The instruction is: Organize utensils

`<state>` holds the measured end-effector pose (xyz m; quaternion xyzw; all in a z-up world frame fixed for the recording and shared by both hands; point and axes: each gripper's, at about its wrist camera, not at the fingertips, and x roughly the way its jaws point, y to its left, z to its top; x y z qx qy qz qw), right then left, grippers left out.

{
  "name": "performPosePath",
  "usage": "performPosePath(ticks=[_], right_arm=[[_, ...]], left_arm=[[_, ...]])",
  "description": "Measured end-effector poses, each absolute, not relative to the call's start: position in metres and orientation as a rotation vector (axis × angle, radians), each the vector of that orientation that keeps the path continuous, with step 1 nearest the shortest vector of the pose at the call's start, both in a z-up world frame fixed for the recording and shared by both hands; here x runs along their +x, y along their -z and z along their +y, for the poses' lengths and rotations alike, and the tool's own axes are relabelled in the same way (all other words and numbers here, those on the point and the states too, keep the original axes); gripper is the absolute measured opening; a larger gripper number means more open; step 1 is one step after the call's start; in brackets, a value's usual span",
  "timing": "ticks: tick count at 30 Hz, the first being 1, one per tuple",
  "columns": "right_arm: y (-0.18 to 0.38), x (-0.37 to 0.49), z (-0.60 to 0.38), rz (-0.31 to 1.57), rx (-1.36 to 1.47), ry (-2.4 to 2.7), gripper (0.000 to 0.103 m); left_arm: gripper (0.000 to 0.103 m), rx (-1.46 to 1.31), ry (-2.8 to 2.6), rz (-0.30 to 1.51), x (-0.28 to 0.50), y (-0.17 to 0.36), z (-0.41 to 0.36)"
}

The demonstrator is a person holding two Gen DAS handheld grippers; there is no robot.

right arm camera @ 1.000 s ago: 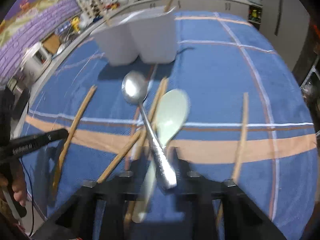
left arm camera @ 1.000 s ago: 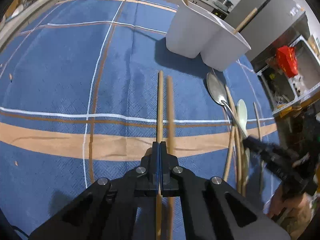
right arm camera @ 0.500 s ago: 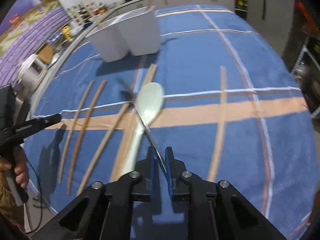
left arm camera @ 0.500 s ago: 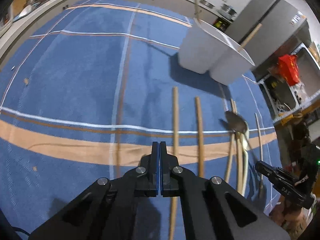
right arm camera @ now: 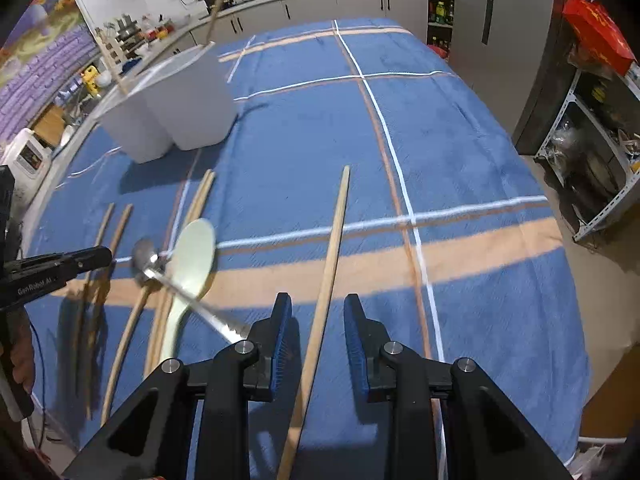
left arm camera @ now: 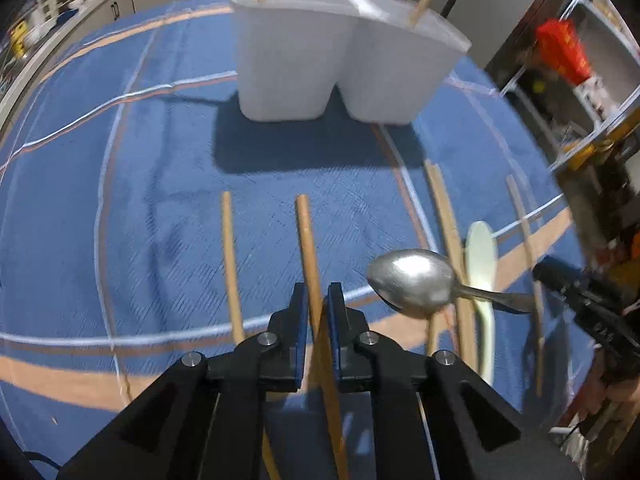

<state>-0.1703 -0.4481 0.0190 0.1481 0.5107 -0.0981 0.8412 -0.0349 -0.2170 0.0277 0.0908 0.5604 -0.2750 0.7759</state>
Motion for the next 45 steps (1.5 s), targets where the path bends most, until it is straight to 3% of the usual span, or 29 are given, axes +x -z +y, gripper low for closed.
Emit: performPosePath(ticks=[8, 15, 18, 26, 45], right_arm=[[-0.014, -0.119, -0.441, 1.165, 0.172, 0.226, 0.028], [-0.014, -0.099, -0.443, 1.198, 0.164, 0.227, 0.008], [-0.013, -0.103, -0.449, 1.17, 0.199, 0.213, 0.006], [-0.036, -0.147, -0.469, 1.002, 0.383, 0.211, 0.006], [-0.13, -0.263, -0.423, 0.686, 0.34, 0.185, 0.006]], left_arm=[[0.013, 0.253, 0.606, 1.236, -0.018, -0.028, -0.244], [0.013, 0.225, 0.629, 1.22, -0.009, -0.026, -0.244], [0.006, 0.239, 0.632, 1.195, -0.011, -0.024, -0.242], [0.006, 0.145, 0.625, 1.137, -0.03, -0.044, -0.215], [0.006, 0.035, 0.621, 0.8, -0.144, -0.148, -0.144]])
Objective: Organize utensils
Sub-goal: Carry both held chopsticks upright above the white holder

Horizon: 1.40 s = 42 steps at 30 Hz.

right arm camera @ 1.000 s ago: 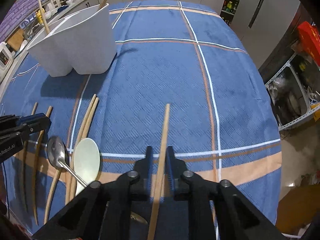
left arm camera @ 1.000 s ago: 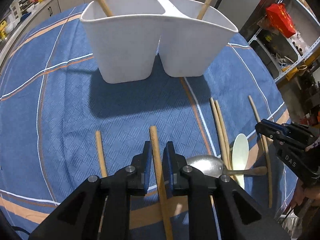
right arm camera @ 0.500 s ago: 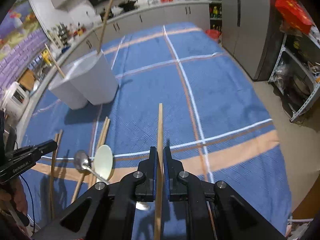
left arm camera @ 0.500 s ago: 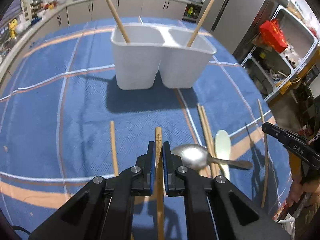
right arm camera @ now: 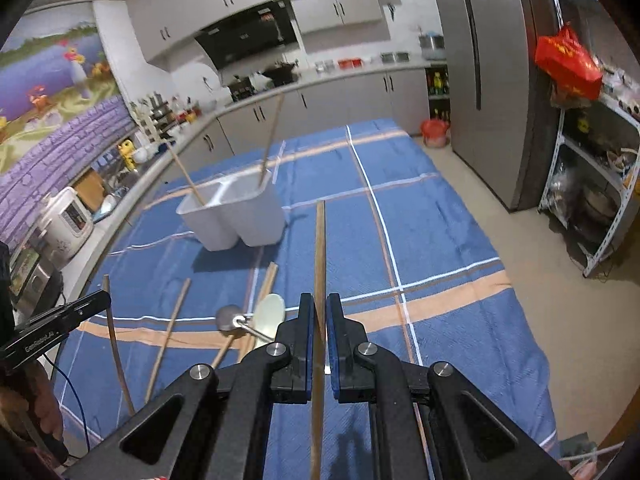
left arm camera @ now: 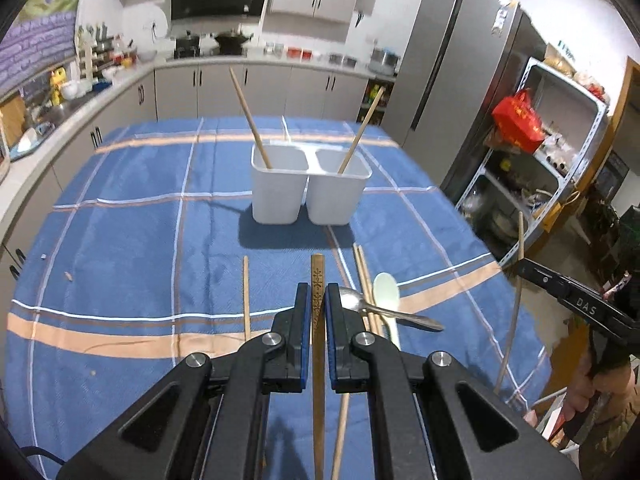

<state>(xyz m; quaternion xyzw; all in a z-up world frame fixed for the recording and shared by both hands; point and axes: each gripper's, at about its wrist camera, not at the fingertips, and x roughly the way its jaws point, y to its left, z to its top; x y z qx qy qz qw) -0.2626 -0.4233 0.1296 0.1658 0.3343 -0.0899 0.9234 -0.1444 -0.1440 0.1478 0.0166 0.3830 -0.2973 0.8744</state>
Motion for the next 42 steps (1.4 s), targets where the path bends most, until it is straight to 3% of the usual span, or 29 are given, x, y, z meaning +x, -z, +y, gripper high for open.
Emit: performPosePath(ticks=[23, 34, 42], right_arm=[[-0.184, -0.29, -0.395, 0.521, 0.302, 0.129, 0.006], [-0.223, -0.227, -0.396, 0.429, 0.291, 0.098, 0.006], [-0.258, -0.135, -0.39, 0.323, 0.301, 0.078, 0.006]], left_arm=[[0.006, -0.049, 0.643, 0.618, -0.188, -0.216, -0.108], [0.006, -0.092, 0.673, 0.528, -0.14, -0.267, -0.115], [0.006, -0.057, 0.639, 0.432, -0.06, -0.317, -0.14]])
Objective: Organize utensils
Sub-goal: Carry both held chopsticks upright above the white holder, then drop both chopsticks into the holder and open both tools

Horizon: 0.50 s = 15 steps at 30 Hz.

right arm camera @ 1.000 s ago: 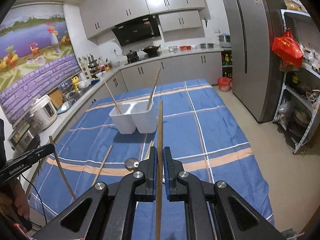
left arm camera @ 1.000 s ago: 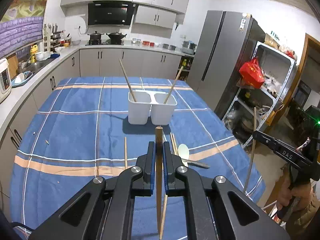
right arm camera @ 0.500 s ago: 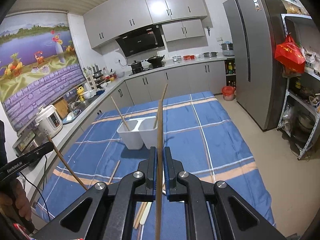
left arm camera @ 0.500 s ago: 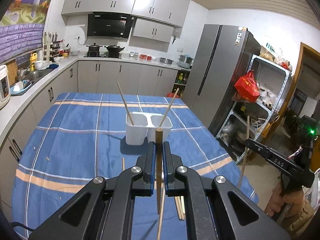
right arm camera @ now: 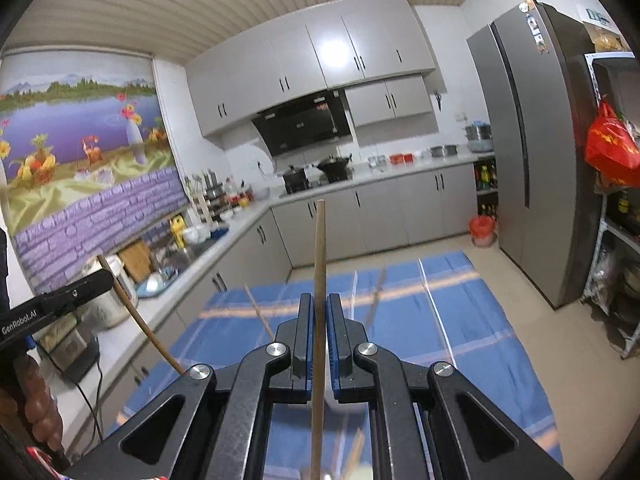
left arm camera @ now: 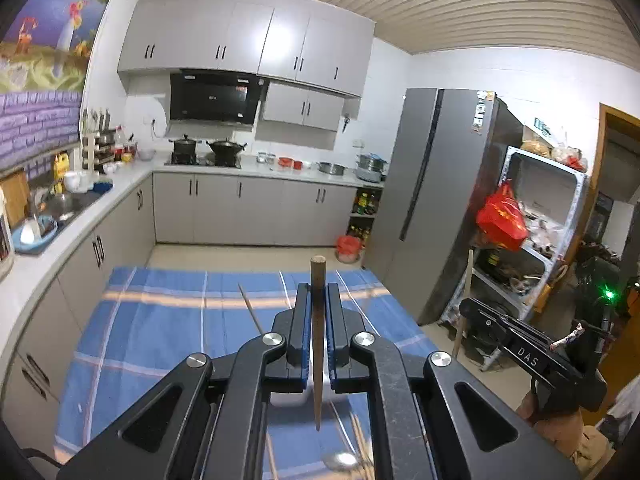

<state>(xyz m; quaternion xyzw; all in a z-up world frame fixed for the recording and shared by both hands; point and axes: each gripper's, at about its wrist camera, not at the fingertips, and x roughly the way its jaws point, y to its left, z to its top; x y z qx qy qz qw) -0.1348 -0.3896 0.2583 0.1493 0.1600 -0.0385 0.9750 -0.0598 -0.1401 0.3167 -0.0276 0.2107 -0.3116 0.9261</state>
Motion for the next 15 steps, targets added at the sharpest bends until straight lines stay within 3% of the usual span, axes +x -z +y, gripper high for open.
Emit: performPosePath(ticks=[6, 15], right_arm=[[-0.261, -0.058, -0.382, 0.278, 0.225, 0.162, 0.006], [-0.204, 0.021, -0.398, 0.37, 0.21, 0.27, 0.006]], left_arm=[[0.006, -0.036, 0.621, 0.458, 0.008, -0.314, -0.166], [0.006, -0.01, 0.605, 0.584, 0.083, -0.257, -0.209]])
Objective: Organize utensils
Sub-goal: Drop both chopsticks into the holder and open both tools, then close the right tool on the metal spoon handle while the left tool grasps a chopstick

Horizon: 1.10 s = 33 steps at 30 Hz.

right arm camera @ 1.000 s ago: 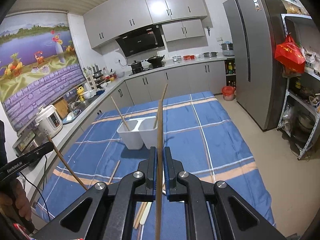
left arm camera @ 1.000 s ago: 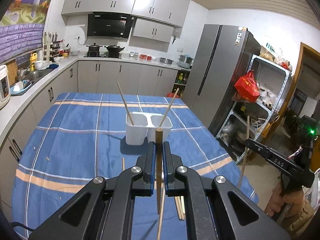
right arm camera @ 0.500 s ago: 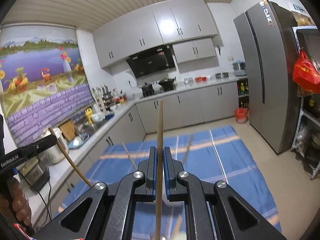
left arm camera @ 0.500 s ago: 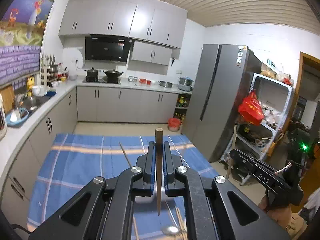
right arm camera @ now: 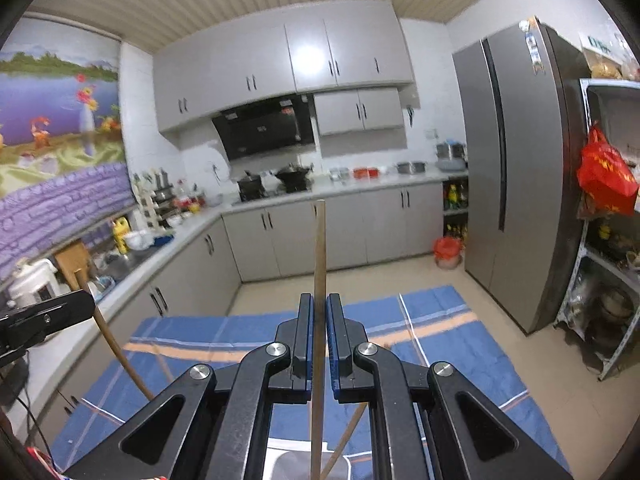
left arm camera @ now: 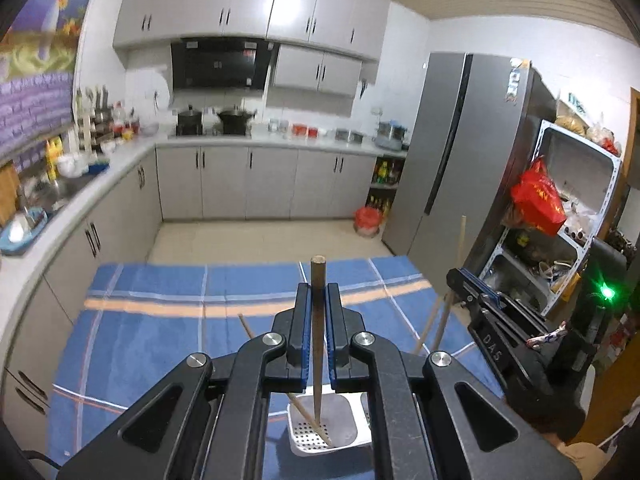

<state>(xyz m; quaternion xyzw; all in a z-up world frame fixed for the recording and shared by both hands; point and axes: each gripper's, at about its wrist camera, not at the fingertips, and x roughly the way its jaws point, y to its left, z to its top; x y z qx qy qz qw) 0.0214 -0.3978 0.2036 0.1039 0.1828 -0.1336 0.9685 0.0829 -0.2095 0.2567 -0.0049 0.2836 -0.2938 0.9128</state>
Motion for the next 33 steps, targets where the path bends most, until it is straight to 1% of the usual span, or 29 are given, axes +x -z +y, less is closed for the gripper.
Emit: performPosePath(ticks=[3, 6, 11, 15, 17, 19, 21, 23, 25, 26, 27, 30, 33], right_arm=[[-0.187, 0.024, -0.403, 0.413, 0.216, 0.266, 0.007], [-0.174, 0.025, -0.408, 0.45, 0.23, 0.244, 0.007], [-0.163, 0.021, -0.413, 0.494, 0.264, 0.217, 0.009], [-0.171, 0.007, -0.412, 0.486, 0.264, 0.205, 0.015], [-0.18, -0.009, -0.414, 0.474, 0.258, 0.197, 0.018], [-0.189, -0.027, -0.414, 0.461, 0.251, 0.194, 0.026], [-0.196, -0.047, -0.416, 0.453, 0.247, 0.193, 0.036], [-0.2, -0.07, -0.419, 0.46, 0.244, 0.196, 0.039], [-0.199, -0.092, -0.426, 0.482, 0.246, 0.2, 0.044], [-0.196, -0.106, -0.432, 0.505, 0.25, 0.208, 0.05], [-0.19, -0.119, -0.438, 0.528, 0.252, 0.219, 0.053], [-0.166, -0.158, -0.457, 0.618, 0.253, 0.278, 0.054], [-0.132, -0.197, -0.478, 0.726, 0.289, 0.336, 0.054]], left_arm=[[0.006, -0.02, 0.614, 0.648, 0.096, -0.233, -0.216], [0.006, -0.013, 0.621, 0.667, 0.098, -0.223, -0.217], [0.007, -0.01, 0.625, 0.66, 0.09, -0.224, -0.215], [0.008, -0.012, 0.614, 0.636, 0.075, -0.233, -0.202], [0.013, -0.024, 0.604, 0.625, 0.064, -0.24, -0.192], [0.024, -0.038, 0.597, 0.616, 0.052, -0.246, -0.181], [0.026, -0.051, 0.58, 0.602, 0.038, -0.252, -0.168], [0.028, -0.055, 0.566, 0.597, 0.025, -0.255, -0.158], [0.036, -0.057, 0.558, 0.599, 0.011, -0.255, -0.149], [0.037, -0.057, 0.554, 0.605, 0.004, -0.253, -0.145], [0.04, -0.056, 0.554, 0.613, -0.003, -0.25, -0.142], [0.042, -0.045, 0.558, 0.657, -0.026, -0.232, -0.137], [0.042, -0.011, 0.556, 0.742, -0.049, -0.199, -0.136]])
